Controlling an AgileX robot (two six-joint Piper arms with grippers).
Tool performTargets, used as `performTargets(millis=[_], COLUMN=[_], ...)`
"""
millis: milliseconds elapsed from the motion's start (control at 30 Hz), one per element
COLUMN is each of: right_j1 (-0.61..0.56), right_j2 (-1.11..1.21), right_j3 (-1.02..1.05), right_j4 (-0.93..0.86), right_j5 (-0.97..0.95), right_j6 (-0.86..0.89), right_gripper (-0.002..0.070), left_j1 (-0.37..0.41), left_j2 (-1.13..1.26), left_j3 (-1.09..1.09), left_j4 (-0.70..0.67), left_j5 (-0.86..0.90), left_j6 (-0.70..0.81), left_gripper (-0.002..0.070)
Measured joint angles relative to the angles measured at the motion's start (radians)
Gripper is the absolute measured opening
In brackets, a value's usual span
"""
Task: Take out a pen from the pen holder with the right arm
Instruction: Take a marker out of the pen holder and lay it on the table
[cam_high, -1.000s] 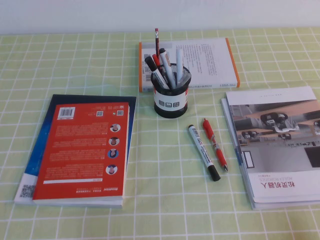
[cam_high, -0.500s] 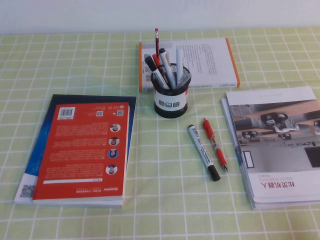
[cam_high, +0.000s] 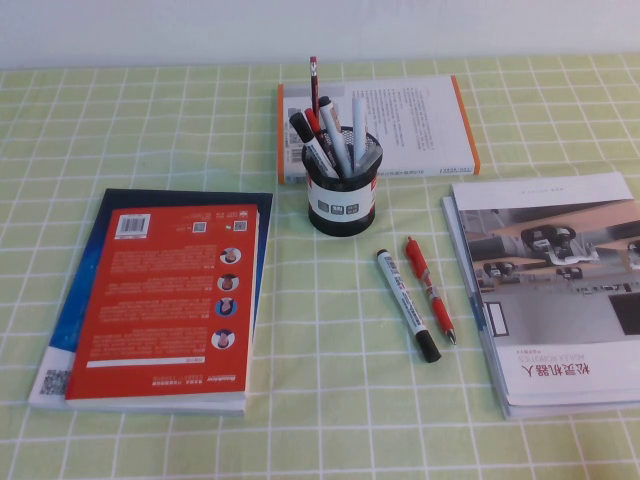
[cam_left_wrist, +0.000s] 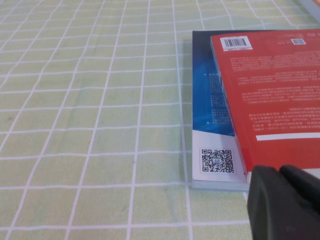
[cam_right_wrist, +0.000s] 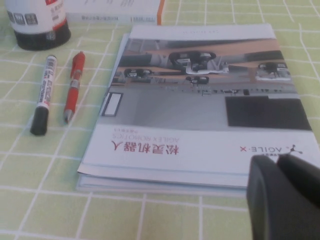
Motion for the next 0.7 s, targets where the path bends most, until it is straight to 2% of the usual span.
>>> performTargets(millis=[267, 500, 700], right_j1=[0.000, 0.000, 0.000], right_j2=[0.000, 0.000, 0.000], right_j3=[0.000, 0.000, 0.000], right_j4=[0.211, 0.516, 0.556], right_j5=[-0.131, -0.241, -0.266], right_j6=[0.000, 0.000, 0.000], right_gripper=[-0.0013, -0.0013, -0.0013], left_j1=[0.000, 0.000, 0.000], left_j2=[0.000, 0.000, 0.000], left_j3=[0.000, 0.000, 0.000], left_j4=[0.000, 0.000, 0.000], left_j5=[0.000, 0.000, 0.000], left_j6=[0.000, 0.000, 0.000], left_gripper=[-0.0005, -0.0005, -0.0005])
